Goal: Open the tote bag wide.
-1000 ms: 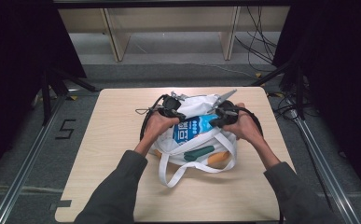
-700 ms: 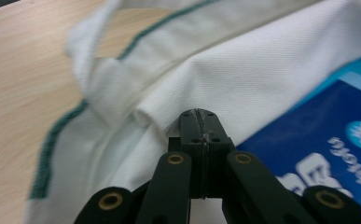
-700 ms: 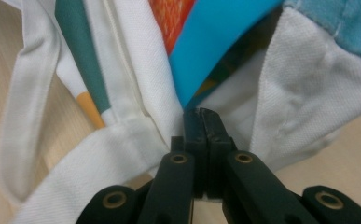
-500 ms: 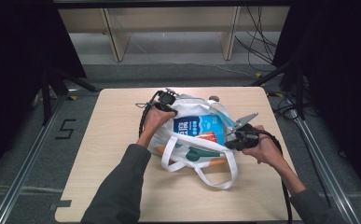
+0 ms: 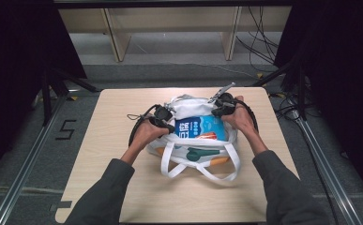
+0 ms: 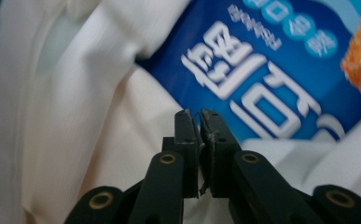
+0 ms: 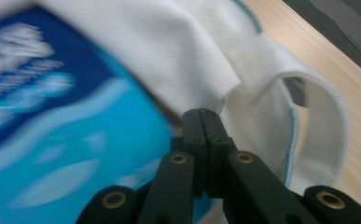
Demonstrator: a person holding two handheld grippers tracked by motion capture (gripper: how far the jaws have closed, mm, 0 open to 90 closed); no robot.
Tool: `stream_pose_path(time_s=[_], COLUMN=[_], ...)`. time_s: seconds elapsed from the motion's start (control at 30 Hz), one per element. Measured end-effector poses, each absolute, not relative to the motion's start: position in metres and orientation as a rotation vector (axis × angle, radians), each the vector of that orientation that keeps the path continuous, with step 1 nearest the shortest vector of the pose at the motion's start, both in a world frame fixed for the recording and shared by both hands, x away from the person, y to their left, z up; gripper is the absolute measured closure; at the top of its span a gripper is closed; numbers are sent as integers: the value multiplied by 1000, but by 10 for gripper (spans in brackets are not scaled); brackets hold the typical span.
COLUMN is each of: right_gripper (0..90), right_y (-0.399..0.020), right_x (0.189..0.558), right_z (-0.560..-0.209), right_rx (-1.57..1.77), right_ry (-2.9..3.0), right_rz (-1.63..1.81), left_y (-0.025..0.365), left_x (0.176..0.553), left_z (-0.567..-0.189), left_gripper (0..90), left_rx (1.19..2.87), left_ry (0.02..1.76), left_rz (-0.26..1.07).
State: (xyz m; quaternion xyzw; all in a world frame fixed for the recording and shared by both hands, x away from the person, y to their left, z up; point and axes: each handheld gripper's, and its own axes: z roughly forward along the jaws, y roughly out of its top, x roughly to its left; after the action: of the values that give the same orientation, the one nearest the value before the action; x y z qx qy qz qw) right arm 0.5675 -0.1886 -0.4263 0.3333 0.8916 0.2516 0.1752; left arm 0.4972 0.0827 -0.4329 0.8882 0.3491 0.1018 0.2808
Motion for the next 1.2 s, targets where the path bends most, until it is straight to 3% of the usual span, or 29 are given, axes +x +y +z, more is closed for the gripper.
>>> stream_pose_path(time_s=[0.07,0.2,0.3,0.33,0.57,0.77,0.93,0.97,1.07,1.2], right_gripper=[900,900,900,900,900,900,900,900,900,900], right_y=[-203,-218,-219,-219,-206,-185,-197,-196,-198,-193], right_x=[591,601,597,590,553,500,467,457,446,453], right_z=[-449,-469,-460,-441,-399,-406,-422,-430,-441,-418], right_rx=[1099,1229,1216,1157,1023,774,678,682,650,685], right_ry=[2543,2523,2509,2478,2484,2708,2886,2935,2936,2809], right_rz=[649,614,636,685,923,927,931,898,895,980], left_y=[92,100,98,97,72,55,80,85,87,86], left_x=[491,482,480,481,519,555,574,574,568,546], left_z=[-437,-436,-426,-423,-410,-420,-434,-439,-436,-417], left_gripper=[891,892,874,857,842,833,892,892,889,854], left_rx=[2394,2382,2441,2420,2287,2291,2313,2276,2254,2267], left_ry=[936,933,903,906,962,1070,1226,1249,1216,1096], left_rz=[270,283,351,348,302,292,396,353,339,352])
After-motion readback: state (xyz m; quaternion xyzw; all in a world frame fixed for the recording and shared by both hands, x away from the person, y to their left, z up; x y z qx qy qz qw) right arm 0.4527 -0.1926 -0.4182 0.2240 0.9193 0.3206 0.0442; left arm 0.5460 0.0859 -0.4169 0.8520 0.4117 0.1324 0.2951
